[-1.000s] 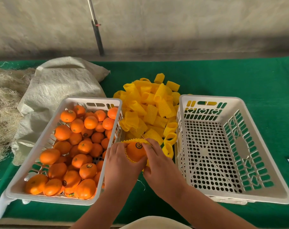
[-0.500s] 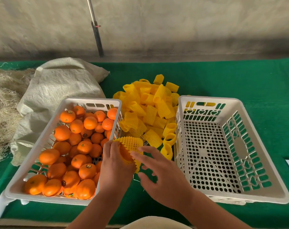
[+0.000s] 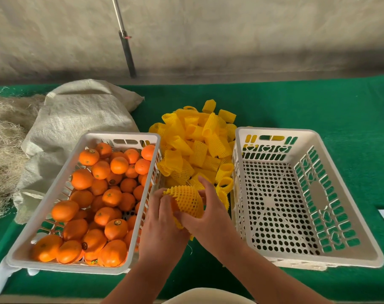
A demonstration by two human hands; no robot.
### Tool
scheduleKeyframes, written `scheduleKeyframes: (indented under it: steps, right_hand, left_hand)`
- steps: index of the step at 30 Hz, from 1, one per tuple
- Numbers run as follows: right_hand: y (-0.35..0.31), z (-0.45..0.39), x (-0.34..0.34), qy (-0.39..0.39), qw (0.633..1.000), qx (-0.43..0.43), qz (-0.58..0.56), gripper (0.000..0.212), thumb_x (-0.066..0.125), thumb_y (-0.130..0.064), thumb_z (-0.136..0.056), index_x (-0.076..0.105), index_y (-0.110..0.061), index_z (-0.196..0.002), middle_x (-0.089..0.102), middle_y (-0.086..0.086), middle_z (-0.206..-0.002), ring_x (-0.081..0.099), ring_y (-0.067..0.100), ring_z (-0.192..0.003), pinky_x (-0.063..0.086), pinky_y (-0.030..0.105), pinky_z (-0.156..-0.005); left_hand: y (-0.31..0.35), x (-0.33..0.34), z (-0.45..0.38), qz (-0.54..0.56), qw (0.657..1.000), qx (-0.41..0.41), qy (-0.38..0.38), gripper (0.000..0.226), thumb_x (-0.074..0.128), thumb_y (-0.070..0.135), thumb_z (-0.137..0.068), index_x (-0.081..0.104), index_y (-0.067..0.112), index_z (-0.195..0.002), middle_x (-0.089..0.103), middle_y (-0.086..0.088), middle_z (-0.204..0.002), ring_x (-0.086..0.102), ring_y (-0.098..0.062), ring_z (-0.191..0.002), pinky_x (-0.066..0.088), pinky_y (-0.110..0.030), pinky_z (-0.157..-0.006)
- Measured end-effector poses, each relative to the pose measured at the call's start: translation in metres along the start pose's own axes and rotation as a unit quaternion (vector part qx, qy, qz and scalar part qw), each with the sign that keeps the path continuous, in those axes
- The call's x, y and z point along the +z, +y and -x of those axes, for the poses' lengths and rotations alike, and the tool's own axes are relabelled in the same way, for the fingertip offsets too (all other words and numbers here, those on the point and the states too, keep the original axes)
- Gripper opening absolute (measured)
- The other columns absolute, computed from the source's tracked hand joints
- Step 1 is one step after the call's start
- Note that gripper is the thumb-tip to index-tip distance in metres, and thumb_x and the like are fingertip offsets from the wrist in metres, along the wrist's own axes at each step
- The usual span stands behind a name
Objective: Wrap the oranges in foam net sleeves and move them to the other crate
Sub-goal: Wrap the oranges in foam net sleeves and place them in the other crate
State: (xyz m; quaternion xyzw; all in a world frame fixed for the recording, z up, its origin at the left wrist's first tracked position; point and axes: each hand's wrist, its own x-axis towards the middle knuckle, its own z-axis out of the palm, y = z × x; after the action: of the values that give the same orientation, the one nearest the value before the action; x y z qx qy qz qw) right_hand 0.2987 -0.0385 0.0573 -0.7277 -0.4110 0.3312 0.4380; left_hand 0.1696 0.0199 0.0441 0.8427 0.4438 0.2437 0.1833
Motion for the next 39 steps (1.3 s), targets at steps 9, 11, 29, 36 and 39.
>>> scheduleKeyframes:
  steps: [9, 11, 29, 36, 39]
  right_hand:
    - [0.008, -0.005, 0.0, 0.07, 0.997, 0.034, 0.014, 0.102, 0.08, -0.067, -0.075, 0.017, -0.05, -0.153, 0.044, -0.02, -0.128, 0.051, -0.001, -0.105, 0.044, -0.002, -0.061]
    - [0.011, -0.007, -0.006, 0.072, 0.997, 0.031, 0.016, 0.103, 0.082, -0.061, -0.076, 0.016, -0.048, -0.155, 0.042, -0.019, -0.133, 0.046, 0.001, -0.116, 0.043, -0.001, -0.063]
    - [0.026, -0.006, -0.05, -0.116, 0.992, -0.007, -0.053, 0.125, 0.084, -0.072, -0.069, -0.004, -0.062, -0.157, 0.018, -0.026, -0.166, 0.025, 0.005, -0.154, 0.039, 0.044, -0.118]
    - [0.036, -0.005, -0.048, -0.105, 0.958, 0.132, -0.233, 0.066, 0.071, -0.072, -0.083, 0.05, -0.051, -0.142, 0.061, -0.013, -0.134, 0.062, 0.014, -0.123, 0.057, 0.042, -0.102]
    - [0.043, -0.006, -0.053, -0.094, 0.939, 0.158, -0.29, 0.06, 0.079, -0.058, -0.084, 0.056, -0.044, -0.138, 0.066, -0.006, -0.131, 0.066, 0.02, -0.12, 0.059, 0.045, -0.099]
  left_hand:
    - [0.003, 0.003, 0.009, 0.08, 0.997, -0.018, 0.001, 0.072, 0.067, 0.063, -0.081, 0.044, 0.027, -0.139, 0.034, 0.016, -0.151, 0.04, 0.006, -0.121, 0.045, -0.005, -0.076]
    - [0.0, 0.005, 0.013, 0.122, 0.992, 0.013, 0.005, 0.052, 0.068, 0.054, -0.089, 0.052, 0.034, -0.134, 0.033, 0.023, -0.155, 0.046, 0.004, -0.13, 0.055, -0.014, -0.08]
    - [0.006, 0.001, -0.03, 0.626, 0.672, -0.33, -0.217, 0.068, 0.082, 0.061, -0.078, 0.061, 0.032, -0.135, 0.067, -0.012, -0.134, 0.066, -0.036, -0.122, 0.059, -0.048, -0.094]
    - [0.034, 0.012, -0.021, 0.563, 0.737, -0.31, -0.211, 0.06, 0.078, 0.08, -0.063, 0.071, 0.048, -0.113, 0.074, -0.007, -0.117, 0.074, -0.036, -0.106, 0.062, -0.055, -0.08]
    - [0.036, 0.018, -0.027, 0.463, 0.794, -0.316, -0.235, 0.035, 0.068, 0.072, -0.08, 0.07, 0.053, -0.11, 0.071, 0.002, -0.117, 0.074, -0.026, -0.101, 0.064, -0.053, -0.072]
